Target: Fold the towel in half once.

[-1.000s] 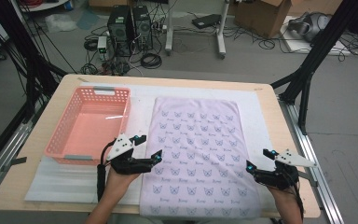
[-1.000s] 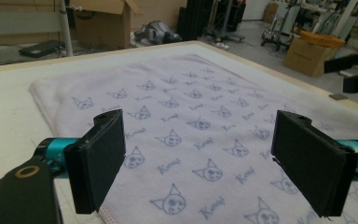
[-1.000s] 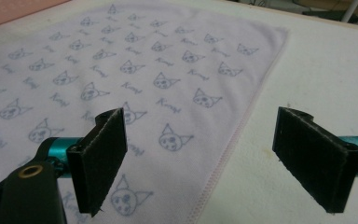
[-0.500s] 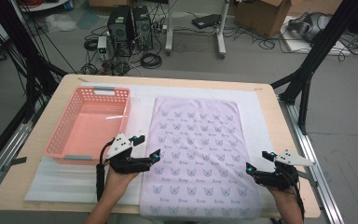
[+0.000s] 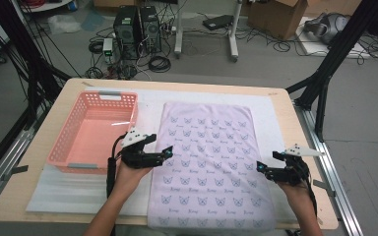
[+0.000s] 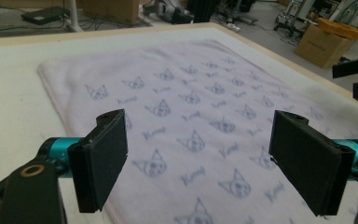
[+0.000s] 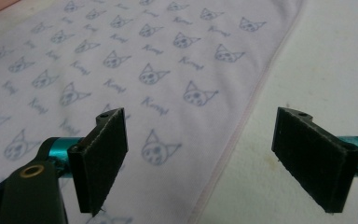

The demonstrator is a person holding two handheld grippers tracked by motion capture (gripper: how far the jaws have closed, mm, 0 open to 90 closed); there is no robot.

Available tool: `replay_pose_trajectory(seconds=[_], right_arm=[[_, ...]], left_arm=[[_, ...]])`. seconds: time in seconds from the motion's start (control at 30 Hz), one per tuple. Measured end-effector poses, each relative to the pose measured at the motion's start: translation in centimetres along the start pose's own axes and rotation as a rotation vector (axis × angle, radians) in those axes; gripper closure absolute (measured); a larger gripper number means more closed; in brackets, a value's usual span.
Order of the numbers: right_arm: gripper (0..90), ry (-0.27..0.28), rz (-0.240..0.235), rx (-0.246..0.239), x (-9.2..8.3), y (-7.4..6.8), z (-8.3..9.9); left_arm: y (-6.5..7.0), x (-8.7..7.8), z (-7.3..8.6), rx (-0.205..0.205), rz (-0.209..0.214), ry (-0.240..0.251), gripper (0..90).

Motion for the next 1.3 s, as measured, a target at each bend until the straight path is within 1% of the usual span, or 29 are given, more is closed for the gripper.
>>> replay_pose_trajectory(seconds=[0.03, 0.13, 0.23, 0.3, 0.37, 0.4, 0.43, 0.53, 0.57, 0.63, 0.67, 0.7, 0.73, 0.8, 0.83, 0.87, 0.9, 0.93, 0.97, 1.0, 1.03, 1.07, 1.1, 1.13, 1.17, 1.2, 1.23, 1.27, 1.3], right_arm=[[16.7, -0.004, -0.001, 0.007, 0.3, 0.3, -0.6], [16.7, -0.018, 0.000, 0.011, 1.3, 0.8, -2.1], [16.7, -0.034, 0.005, 0.010, 2.3, 1.2, -3.3], [16.9, -0.027, 0.006, 0.016, 2.9, 1.5, -4.1], [17.8, -0.007, 0.000, 0.036, 3.4, 2.0, -4.7], [18.8, -0.006, -0.001, 0.040, 3.6, 2.3, -4.8], [19.1, -0.008, 0.005, 0.044, 4.0, 2.6, -5.0], [19.2, -0.033, 0.027, 0.066, 5.2, 3.4, -5.2], [19.2, -0.040, 0.039, 0.068, 5.7, 3.6, -5.3], [19.2, -0.055, 0.053, 0.073, 6.7, 4.0, -5.4], [19.3, -0.065, 0.062, 0.075, 7.2, 4.1, -5.4], [19.6, -0.081, 0.071, 0.073, 7.9, 4.2, -5.6], [20.7, -0.091, 0.074, 0.074, 8.4, 4.3, -5.7], [24.5, -0.109, 0.091, 0.073, 9.2, 4.3, -5.9], [25.8, -0.115, 0.103, 0.072, 9.6, 4.3, -6.1], [27.7, -0.118, 0.118, 0.072, 9.9, 4.2, -6.2], [31.8, -0.119, 0.139, 0.070, 10.1, 4.2, -6.4], [35.4, -0.125, 0.146, 0.069, 10.3, 4.2, -6.5], [37.0, -0.135, 0.143, 0.071, 10.5, 4.3, -6.7], [40.3, -0.132, 0.145, 0.064, 10.8, 4.2, -6.7], [44.6, -0.138, 0.140, 0.058, 11.0, 4.1, -6.7], [46.8, -0.145, 0.145, 0.053, 11.2, 4.1, -6.6], [52.1, -0.143, 0.169, 0.041, 11.2, 4.0, -6.6], [55.0, -0.142, 0.189, 0.027, 11.3, 3.9, -6.6], [58.7, -0.141, 0.198, 0.027, 11.3, 3.9, -6.6], [63.7, -0.141, 0.196, 0.024, 11.2, 3.8, -6.6], [74.3, -0.143, 0.185, 0.026, 11.2, 3.8, -6.6], [84.7, -0.150, 0.161, 0.027, 11.2, 3.7, -6.6], [85.5, -0.154, 0.157, 0.019, 11.3, 3.5, -6.6]], left_arm=[[-0.2, 0.3, -0.2, 0.003, 0.001, -0.008, 19.8], [-0.9, 1.9, -0.8, -0.013, 0.003, -0.022, 20.9], [-1.8, 3.4, -0.9, -0.034, -0.020, -0.039, 21.4], [-2.5, 4.4, -0.8, -0.034, -0.056, -0.052, 24.1], [-2.9, 5.2, -0.7, -0.050, -0.071, -0.063, 25.2], [-3.2, 5.7, -0.7, -0.051, -0.088, -0.070, 25.2], [-3.4, 6.0, -0.7, -0.056, -0.092, -0.081, 25.5], [-4.4, 7.1, -0.3, -0.073, -0.131, -0.134, 25.8], [-4.9, 7.7, -0.1, -0.076, -0.146, -0.168, 26.1], [-5.4, 8.3, 0.2, -0.067, -0.195, -0.204, 28.4], [-5.7, 8.7, 0.4, -0.061, -0.212, -0.241, 29.8], [-5.9, 9.1, 0.7, -0.054, -0.230, -0.265, 30.2], [-6.0, 9.4, 0.9, -0.056, -0.237, -0.273, 31.0], [-6.6, 10.0, 1.4, -0.079, -0.260, -0.308, 32.0], [-6.9, 10.1, 1.5, -0.100, -0.266, -0.326, 32.8], [-7.0, 10.3, 1.3, -0.097, -0.275, -0.317, 34.4], [-7.1, 10.4, 1.2, -0.086, -0.278, -0.331, 34.8], [-7.1, 10.7, 1.2, -0.066, -0.277, -0.355, 35.8], [-6.9, 10.8, 1.2, -0.036, -0.291, -0.364, 36.9], [-6.8, 10.9, 1.2, -0.008, -0.299, -0.371, 38.4], [-6.7, 10.9, 1.2, -0.002, -0.300, -0.374, 39.0], [-6.7, 10.9, 1.2, 0.002, -0.299, -0.371, 40.2], [-6.8, 10.8, 1.2, 0.008, -0.297, -0.370, 42.9], [-6.8, 10.8, 1.2, 0.008, -0.285, -0.365, 47.1], [-6.8, 10.7, 1.2, 0.011, -0.268, -0.360, 57.4], [-6.8, 10.7, 1.2, 0.007, -0.246, -0.352, 69.2], [-6.9, 10.7, 1.2, -0.002, -0.228, -0.347, 78.4], [-6.9, 10.7, 1.2, -0.031, -0.220, -0.337, 84.7], [-7.0, 10.6, 1.2, -0.051, -0.217, -0.338, 85.7]])
Point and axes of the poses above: each handheld gripper's, and its own axes: x roughly forward along the jaws, z roughly out of its underside, y roughly to its right, the point moved 1 cm from there along x, roughly forward along the jaws, and after that the axes turned 10 degrees about x, right-handed, at the moved point
